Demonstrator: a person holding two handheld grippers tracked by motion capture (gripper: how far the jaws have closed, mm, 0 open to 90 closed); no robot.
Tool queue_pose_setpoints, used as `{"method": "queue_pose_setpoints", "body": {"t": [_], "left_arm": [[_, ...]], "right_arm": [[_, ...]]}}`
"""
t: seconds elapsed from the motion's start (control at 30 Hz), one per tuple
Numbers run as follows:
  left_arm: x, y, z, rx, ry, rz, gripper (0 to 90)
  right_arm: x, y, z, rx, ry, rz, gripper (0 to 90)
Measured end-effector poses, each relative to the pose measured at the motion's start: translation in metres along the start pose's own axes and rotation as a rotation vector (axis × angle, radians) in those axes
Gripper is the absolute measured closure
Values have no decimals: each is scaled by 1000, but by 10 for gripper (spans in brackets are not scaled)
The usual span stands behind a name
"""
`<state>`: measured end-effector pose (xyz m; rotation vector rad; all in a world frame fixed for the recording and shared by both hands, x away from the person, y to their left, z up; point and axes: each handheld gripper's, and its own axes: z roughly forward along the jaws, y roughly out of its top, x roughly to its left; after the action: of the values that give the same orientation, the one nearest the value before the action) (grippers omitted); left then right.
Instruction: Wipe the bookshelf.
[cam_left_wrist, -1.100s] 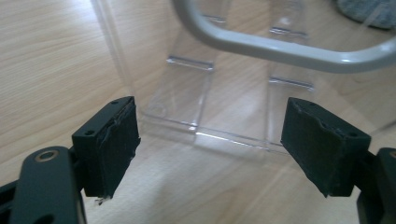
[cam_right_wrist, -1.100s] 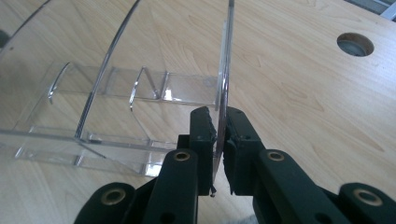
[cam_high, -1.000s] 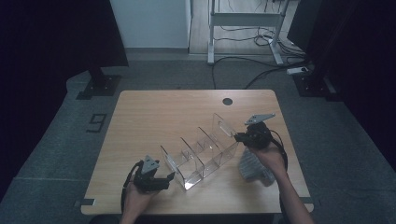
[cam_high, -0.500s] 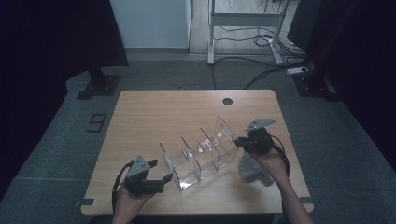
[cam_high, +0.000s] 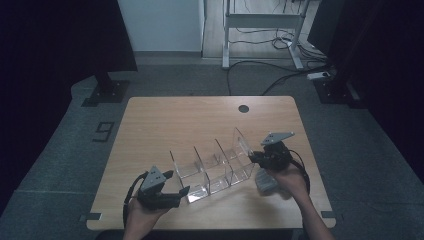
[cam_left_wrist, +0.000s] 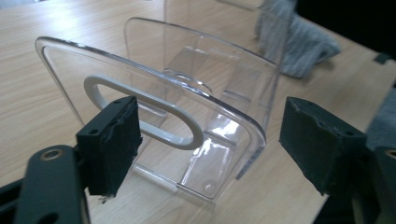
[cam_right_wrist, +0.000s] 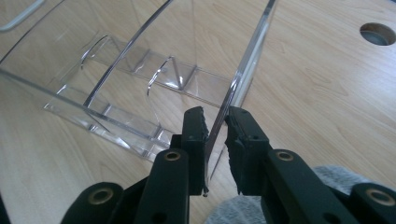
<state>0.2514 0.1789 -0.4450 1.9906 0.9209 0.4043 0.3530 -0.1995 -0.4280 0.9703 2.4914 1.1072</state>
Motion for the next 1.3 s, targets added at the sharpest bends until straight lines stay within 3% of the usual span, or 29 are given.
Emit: {"method": "queue_pose_setpoints", "body": {"t": [0.3, 0.5, 0.63, 0.7, 0.77, 0.83, 0.97, 1.3], "left_arm": [[18, -1, -3, 8, 65, -71, 372], [32, 2, -4, 12, 120, -99, 414], [29, 11, 5, 31, 140, -67, 436], [26, 15, 11, 57, 178, -52, 474], [26, 16, 13, 67, 205, -46, 522], [28, 16, 13, 75, 205, -59, 536], [31, 16, 13, 79, 244, -45, 601], [50, 15, 11, 72, 263, -54, 723]], "right_arm": [[12, -2, -1, -5, 57, -1, 693], [24, 2, 0, 5, 81, -42, 567], [26, 7, -6, -18, 77, -44, 459], [24, 7, -11, -35, 77, -42, 418], [22, 6, -16, -52, 69, -38, 391], [18, 4, -22, -58, 50, -37, 371], [6, -5, -29, -46, -3, -18, 339], [-17, -30, -23, 17, -88, 36, 243]]}}
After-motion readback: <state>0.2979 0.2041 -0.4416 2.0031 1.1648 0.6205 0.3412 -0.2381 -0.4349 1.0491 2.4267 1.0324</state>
